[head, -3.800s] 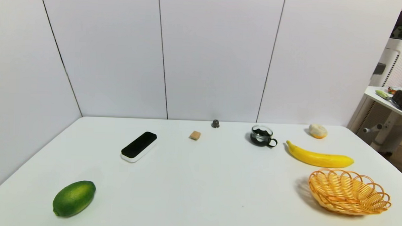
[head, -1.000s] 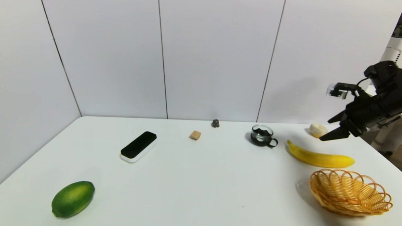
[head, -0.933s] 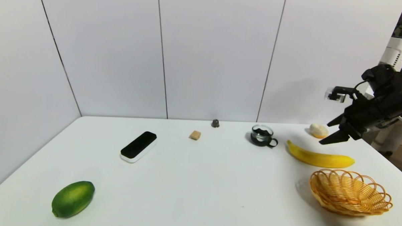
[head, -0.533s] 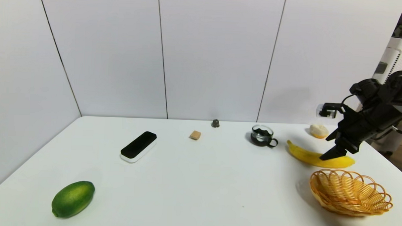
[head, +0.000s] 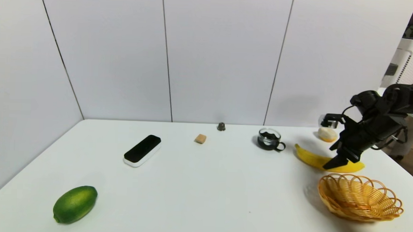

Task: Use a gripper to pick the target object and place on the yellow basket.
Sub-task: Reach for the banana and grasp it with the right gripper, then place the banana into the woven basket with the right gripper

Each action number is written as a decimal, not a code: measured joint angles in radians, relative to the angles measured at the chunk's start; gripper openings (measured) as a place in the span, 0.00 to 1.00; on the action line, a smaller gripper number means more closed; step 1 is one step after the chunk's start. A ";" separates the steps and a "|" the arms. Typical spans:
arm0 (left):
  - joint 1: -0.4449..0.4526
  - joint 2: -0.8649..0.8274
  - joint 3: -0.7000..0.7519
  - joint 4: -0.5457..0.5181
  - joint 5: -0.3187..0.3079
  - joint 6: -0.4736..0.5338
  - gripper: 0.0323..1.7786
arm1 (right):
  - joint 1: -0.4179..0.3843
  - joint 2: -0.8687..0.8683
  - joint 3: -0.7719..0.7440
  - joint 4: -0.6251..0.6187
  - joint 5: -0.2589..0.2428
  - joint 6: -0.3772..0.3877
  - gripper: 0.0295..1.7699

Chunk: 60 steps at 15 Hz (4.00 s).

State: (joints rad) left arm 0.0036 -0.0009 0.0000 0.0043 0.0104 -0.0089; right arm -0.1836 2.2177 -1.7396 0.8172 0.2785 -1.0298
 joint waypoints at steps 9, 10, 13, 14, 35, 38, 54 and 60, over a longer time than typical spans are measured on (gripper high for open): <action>0.000 0.000 0.000 0.000 0.000 0.000 0.95 | -0.001 0.028 0.030 0.003 -0.061 -0.001 0.55; 0.000 0.000 0.000 0.000 0.000 0.000 0.95 | -0.001 0.028 0.032 0.004 -0.061 -0.001 0.49; 0.000 0.000 0.000 0.000 0.000 0.000 0.95 | -0.003 0.026 0.035 0.005 -0.063 0.002 0.25; 0.000 0.000 0.000 0.000 0.000 0.000 0.95 | -0.003 0.025 0.035 0.005 -0.062 0.001 0.25; 0.000 0.000 0.000 0.000 0.000 0.000 0.95 | -0.098 -0.462 0.383 -0.009 0.132 -0.198 0.25; 0.000 0.000 0.000 0.000 0.000 0.000 0.95 | -0.090 -0.540 0.528 -0.055 0.130 -0.274 0.25; 0.001 0.000 0.000 0.000 0.000 0.000 0.95 | -0.021 -0.571 0.745 -0.254 0.074 -0.299 0.57; 0.000 0.000 0.000 0.000 0.000 0.000 0.95 | -0.014 -0.631 0.653 -0.245 0.069 -0.216 0.78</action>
State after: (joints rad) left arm 0.0036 -0.0009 0.0000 0.0047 0.0104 -0.0085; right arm -0.1972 1.5866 -1.0868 0.5719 0.3472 -1.2453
